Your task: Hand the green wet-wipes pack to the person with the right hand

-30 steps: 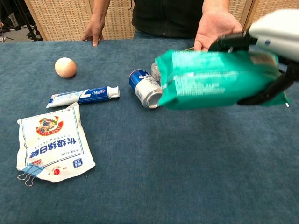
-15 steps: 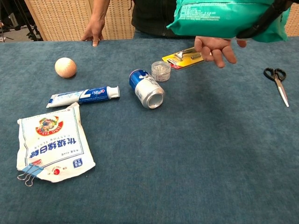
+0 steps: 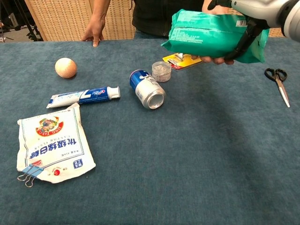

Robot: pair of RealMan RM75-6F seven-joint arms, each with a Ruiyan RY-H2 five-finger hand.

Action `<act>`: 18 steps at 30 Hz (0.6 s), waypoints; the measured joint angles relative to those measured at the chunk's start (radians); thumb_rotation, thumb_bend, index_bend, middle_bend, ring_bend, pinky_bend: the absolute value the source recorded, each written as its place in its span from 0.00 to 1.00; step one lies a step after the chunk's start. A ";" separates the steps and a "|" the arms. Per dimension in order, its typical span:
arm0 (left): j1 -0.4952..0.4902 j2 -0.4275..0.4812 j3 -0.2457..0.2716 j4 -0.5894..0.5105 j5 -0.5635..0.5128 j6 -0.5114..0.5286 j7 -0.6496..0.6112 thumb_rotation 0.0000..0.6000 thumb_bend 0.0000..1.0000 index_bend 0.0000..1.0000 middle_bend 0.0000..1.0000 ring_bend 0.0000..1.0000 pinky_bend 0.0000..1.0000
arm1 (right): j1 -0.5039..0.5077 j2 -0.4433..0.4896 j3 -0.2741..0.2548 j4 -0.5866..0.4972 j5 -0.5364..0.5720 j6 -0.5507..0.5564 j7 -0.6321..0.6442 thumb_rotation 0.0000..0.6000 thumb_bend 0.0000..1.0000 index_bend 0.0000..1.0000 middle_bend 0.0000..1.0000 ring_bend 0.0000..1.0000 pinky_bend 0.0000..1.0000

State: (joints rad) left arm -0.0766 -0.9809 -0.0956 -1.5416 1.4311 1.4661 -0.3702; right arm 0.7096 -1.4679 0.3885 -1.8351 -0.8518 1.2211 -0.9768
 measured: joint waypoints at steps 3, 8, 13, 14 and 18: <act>0.000 0.000 0.000 -0.001 0.002 0.001 0.000 1.00 0.00 0.00 0.00 0.00 0.13 | 0.006 0.024 0.008 -0.059 -0.010 0.026 -0.011 1.00 0.20 0.00 0.00 0.00 0.06; 0.005 0.003 0.000 -0.004 0.004 0.011 -0.005 1.00 0.00 0.00 0.00 0.00 0.13 | -0.003 0.096 0.017 -0.174 -0.025 0.081 -0.016 1.00 0.11 0.00 0.00 0.00 0.05; 0.009 0.002 0.000 -0.002 0.009 0.021 -0.005 1.00 0.00 0.00 0.00 0.00 0.13 | -0.071 0.187 -0.023 -0.256 -0.159 0.134 0.041 1.00 0.00 0.00 0.00 0.00 0.04; 0.009 0.001 0.001 -0.001 0.011 0.023 -0.003 1.00 0.00 0.00 0.00 0.00 0.13 | -0.090 0.202 -0.039 -0.260 -0.197 0.143 0.063 1.00 0.00 0.00 0.00 0.00 0.04; 0.011 -0.002 0.003 -0.002 0.023 0.034 0.006 1.00 0.00 0.00 0.00 0.00 0.13 | -0.190 0.267 -0.138 -0.226 -0.404 0.187 0.228 1.00 0.00 0.00 0.00 0.00 0.01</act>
State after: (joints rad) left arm -0.0652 -0.9834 -0.0925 -1.5433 1.4539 1.5001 -0.3645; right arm 0.5197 -1.2011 0.2502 -2.0612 -1.2556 1.4085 -0.7490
